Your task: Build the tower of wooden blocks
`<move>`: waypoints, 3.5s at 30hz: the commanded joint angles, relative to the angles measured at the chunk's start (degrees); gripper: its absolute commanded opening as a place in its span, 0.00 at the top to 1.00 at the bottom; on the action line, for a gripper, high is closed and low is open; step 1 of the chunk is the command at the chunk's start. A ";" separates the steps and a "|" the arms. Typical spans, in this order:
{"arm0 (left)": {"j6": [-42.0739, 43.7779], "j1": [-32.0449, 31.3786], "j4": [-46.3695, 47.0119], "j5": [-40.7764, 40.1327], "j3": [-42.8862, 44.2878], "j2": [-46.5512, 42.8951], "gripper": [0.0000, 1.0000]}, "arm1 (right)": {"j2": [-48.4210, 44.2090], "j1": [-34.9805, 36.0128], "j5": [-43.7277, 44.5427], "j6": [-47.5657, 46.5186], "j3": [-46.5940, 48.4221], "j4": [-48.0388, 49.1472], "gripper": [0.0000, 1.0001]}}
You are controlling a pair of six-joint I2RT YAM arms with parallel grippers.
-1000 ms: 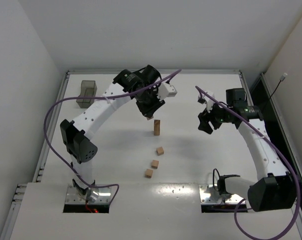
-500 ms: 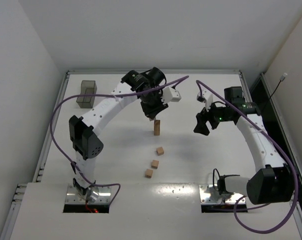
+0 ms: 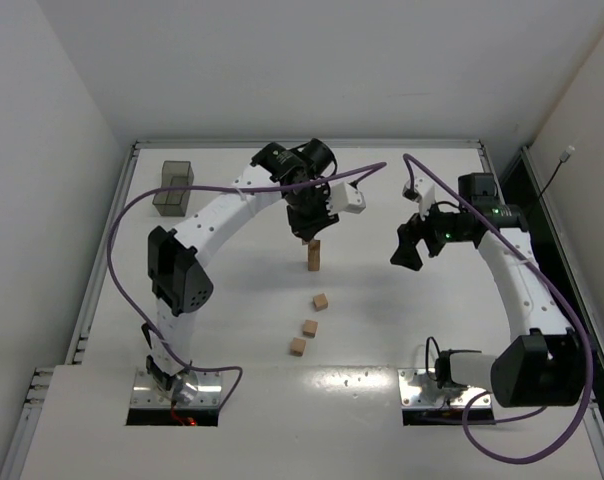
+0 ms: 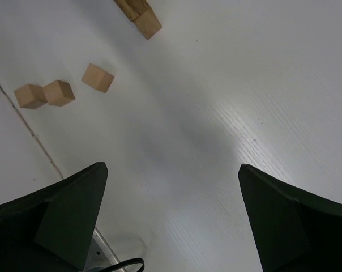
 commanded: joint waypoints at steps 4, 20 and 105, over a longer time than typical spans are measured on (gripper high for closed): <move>2.58 -0.87 -0.08 1.69 2.67 2.54 1.00 | -0.14 -1.07 -3.29 -0.17 2.47 0.75 0.02; 3.72 -1.92 -0.08 4.33 4.25 4.74 1.00 | 0.92 -2.12 -4.87 -0.17 1.94 0.75 0.02; 8.91 -1.92 -0.08 0.37 4.95 8.96 0.86 | 2.50 -4.23 -6.98 0.88 1.42 1.80 0.02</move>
